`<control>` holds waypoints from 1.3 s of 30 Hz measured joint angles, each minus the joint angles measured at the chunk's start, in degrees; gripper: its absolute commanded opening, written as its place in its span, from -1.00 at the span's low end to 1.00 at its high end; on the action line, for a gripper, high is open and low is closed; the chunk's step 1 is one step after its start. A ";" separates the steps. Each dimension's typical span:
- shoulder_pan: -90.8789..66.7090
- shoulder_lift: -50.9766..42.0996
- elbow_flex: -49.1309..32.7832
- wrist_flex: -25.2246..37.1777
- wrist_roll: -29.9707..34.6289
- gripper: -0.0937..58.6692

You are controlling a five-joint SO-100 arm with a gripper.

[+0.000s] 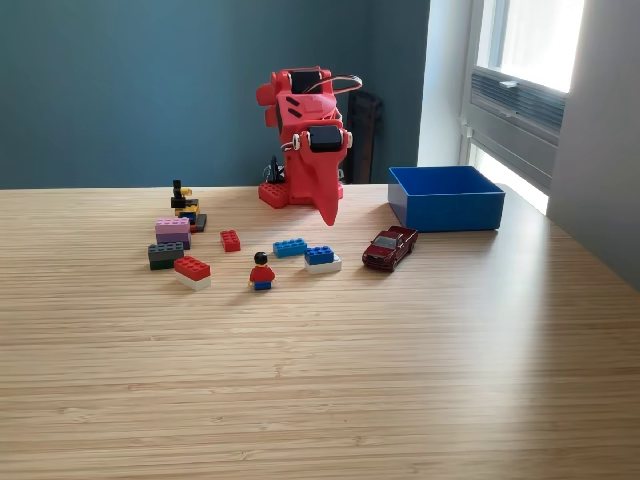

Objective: Grasp a lego block and put it in the bin.

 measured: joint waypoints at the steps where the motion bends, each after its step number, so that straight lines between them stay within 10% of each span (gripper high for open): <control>1: 0.00 -1.32 -1.41 0.88 0.53 -0.96; 15: 4.57 -45.35 -25.84 10.20 3.34 -0.24; 39: 11.69 -85.17 -42.89 7.47 -9.93 -0.30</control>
